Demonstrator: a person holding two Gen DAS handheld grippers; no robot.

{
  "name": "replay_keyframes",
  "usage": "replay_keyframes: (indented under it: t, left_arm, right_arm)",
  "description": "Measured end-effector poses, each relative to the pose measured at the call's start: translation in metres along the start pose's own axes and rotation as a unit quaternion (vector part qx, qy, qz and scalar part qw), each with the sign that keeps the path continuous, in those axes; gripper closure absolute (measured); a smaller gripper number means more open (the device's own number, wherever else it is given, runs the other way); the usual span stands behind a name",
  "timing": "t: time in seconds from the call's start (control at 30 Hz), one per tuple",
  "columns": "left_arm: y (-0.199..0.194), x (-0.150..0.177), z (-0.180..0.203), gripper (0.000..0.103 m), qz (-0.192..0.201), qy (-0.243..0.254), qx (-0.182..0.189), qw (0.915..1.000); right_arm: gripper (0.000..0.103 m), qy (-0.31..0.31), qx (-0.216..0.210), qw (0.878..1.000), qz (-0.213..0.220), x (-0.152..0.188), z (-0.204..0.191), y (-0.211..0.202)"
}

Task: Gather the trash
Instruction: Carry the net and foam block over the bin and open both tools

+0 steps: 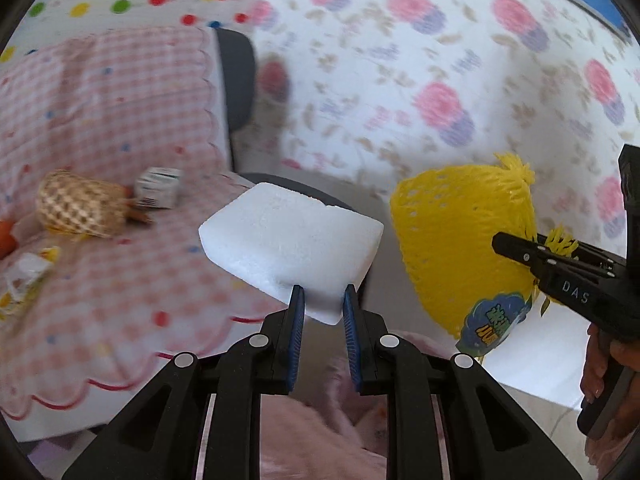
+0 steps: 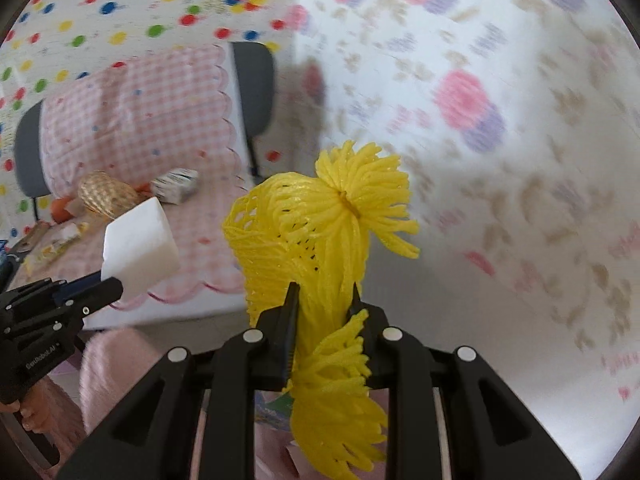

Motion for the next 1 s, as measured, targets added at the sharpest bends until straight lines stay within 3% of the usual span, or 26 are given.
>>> replay_keyframes:
  t: [0.23,0.43,0.9,1.0]
  left_arm:
    - [0.030,0.026,0.058,0.083,-0.041,0.030,0.053,0.9973]
    - [0.051,0.043,0.082,0.082,-0.074,0.048,0.073,0.9934]
    - [0.084,0.051,0.097,0.075,-0.108,0.061,0.092,0.9879]
    - [0.089,0.051,0.096,0.074,-0.112,0.058,0.097,0.9873]
  right_arm:
    - [0.080,0.046,0.038,0.998,-0.036,0.053,0.044,-0.003]
    - [0.079,0.073,0.051,0.994,-0.069,0.080,0.061,0.009]
    - [0.072,0.098,0.043,0.989,-0.098,0.092,0.071,0.039]
    - [0.065,0.103,0.039,0.988,-0.104,0.095,0.072,0.045]
Point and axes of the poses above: each gripper's, at about its wrist camera, not at the fingertips, and y roughly the way its jaws point, z to its right, x to its underside, the point moved 10 cm from there along y, roughly the way its jaws point, and after that the axes turned 6 degrees about -z, right-handed, at the moved point
